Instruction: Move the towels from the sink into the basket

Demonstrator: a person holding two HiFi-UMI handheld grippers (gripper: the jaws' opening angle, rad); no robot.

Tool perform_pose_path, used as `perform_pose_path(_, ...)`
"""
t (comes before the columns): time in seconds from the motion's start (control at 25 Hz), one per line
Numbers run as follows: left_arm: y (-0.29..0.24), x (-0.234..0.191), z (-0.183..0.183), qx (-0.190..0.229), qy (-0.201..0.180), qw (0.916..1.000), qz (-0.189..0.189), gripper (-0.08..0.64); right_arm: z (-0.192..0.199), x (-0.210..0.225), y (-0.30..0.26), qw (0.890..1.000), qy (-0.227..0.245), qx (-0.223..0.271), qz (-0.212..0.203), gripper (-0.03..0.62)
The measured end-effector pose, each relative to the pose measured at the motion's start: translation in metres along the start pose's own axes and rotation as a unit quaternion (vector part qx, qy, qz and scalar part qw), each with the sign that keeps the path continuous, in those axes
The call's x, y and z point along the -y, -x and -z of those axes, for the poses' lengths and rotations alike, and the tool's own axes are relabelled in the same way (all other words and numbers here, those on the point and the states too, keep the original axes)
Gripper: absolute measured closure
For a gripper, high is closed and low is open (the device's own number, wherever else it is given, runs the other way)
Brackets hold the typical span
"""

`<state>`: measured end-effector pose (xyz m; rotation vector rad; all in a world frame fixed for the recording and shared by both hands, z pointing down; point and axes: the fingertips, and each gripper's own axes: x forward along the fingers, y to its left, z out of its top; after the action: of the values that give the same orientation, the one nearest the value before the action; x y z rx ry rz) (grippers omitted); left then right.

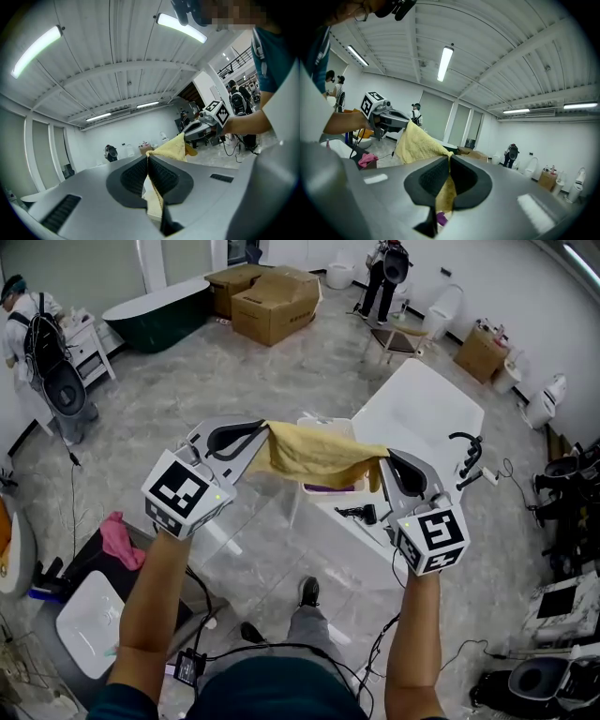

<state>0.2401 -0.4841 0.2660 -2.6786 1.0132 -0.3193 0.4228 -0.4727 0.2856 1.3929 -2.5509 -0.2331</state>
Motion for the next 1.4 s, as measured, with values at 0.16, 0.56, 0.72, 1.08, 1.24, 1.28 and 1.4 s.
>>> perform_pose_path(0.16, -0.044, 0.002, 0.005, -0.006, 0.005, 0.9999, 0.008, 0.546, 0.022, 0.036, -0.008, 1.000, -0.007, -0.009, -0.002, 0.571)
perform_pose_path(0.56, -0.131, -0.005, 0.047, -0.027, 0.037, 0.9986, 0.026, 0.546, 0.082, 0.096, -0.041, 0.999, -0.022, -0.033, -0.005, 0.571)
perform_pose_path(0.72, -0.156, -0.004, 0.070, -0.039, 0.047, 0.9976, 0.032, 0.546, 0.108, 0.110, -0.052, 0.999, -0.029, -0.045, -0.005, 0.571)
perform_pose_path(1.08, -0.210, -0.001, 0.126, -0.065, 0.075, 0.9937, 0.050, 0.546, 0.177, 0.134, -0.079, 0.996, -0.045, -0.074, -0.009, 0.571)
perform_pose_path(1.24, -0.228, -0.001, 0.152, -0.083, 0.080, 0.9917, 0.057, 0.546, 0.203, 0.142, -0.092, 0.995, -0.054, -0.083, -0.011, 0.571)
perform_pose_path(1.28, -0.232, -0.001, 0.157, -0.086, 0.081, 0.9913, 0.058, 0.546, 0.209, 0.144, -0.095, 0.995, -0.056, -0.085, -0.011, 0.571)
perform_pose_path(1.4, -0.245, 0.000, 0.175, -0.096, 0.086, 0.9897, 0.062, 0.546, 0.230, 0.148, -0.105, 0.994, -0.063, -0.092, -0.012, 0.571)
